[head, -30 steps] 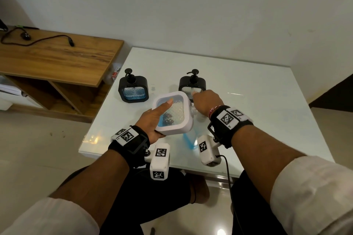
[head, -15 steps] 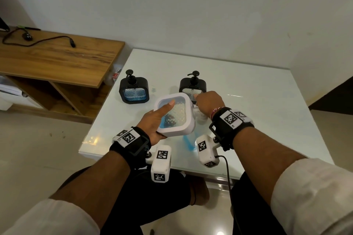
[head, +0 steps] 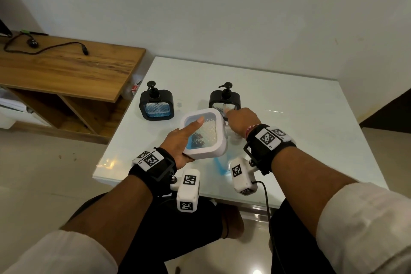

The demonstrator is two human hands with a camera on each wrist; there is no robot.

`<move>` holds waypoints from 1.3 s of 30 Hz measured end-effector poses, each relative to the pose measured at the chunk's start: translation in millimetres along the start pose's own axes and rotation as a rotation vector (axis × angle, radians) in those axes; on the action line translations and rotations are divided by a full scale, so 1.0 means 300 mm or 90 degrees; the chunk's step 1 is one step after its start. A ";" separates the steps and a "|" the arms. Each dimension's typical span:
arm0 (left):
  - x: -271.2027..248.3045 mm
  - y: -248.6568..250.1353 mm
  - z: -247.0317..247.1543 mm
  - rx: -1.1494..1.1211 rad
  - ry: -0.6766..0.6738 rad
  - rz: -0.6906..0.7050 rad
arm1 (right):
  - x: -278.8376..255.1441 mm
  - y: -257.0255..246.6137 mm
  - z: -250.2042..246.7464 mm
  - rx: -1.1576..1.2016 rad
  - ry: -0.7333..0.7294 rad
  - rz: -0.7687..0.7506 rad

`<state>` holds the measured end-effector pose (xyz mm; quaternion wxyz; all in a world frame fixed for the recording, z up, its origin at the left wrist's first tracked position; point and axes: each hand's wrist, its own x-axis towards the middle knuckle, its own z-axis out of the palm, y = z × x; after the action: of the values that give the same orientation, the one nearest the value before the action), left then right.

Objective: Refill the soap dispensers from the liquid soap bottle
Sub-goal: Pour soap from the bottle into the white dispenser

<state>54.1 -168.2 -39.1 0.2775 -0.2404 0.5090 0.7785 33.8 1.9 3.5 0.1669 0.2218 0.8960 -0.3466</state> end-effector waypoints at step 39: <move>-0.003 -0.001 0.004 0.012 0.001 0.003 | 0.024 0.003 0.012 0.002 0.057 -0.017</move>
<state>54.9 -167.1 -38.3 0.2775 -0.2372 0.5173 0.7740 28.6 1.9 -2.8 0.1216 0.2256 0.9049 -0.3397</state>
